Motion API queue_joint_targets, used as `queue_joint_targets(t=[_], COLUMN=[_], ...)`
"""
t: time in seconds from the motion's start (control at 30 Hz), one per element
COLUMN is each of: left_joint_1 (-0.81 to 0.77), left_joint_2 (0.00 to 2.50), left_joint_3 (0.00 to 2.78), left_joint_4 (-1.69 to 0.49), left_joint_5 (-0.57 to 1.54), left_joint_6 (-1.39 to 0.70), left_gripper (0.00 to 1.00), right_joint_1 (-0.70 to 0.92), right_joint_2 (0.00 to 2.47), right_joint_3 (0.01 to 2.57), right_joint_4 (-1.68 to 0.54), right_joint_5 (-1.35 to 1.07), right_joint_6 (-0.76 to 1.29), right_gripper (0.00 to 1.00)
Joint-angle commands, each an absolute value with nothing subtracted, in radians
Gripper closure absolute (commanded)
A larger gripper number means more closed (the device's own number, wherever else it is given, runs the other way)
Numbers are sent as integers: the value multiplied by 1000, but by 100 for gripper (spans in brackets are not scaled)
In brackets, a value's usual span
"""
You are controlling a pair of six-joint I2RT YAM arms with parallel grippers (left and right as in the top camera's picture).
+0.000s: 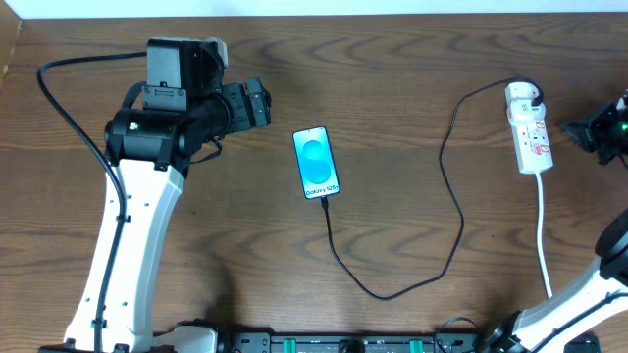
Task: Plug charger to phone and switch on socket
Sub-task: 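Lift the left gripper away and move the right gripper to the power strip, then press the orange switch on the power strip with the right gripper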
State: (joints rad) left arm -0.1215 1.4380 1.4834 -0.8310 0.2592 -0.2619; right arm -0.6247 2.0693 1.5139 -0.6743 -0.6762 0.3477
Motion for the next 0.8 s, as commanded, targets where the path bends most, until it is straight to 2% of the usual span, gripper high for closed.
queue_joint_targets(t=[0.0, 0.77], left_joint_1=[-123, -123], left_joint_2=[1433, 1433], left_joint_3=[1491, 1491], left_joint_4=[-833, -833], left_joint_5=[252, 252], left_joint_6=[-257, -257], left_gripper=[6, 6], right_joint_1=[-598, -512], right_joint_2=[2109, 2168], right_joint_3=[1532, 1528], right_joint_4=[-635, -561], right_joint_5=[-700, -530], right_joint_6=[359, 404], right_gripper=[99, 99])
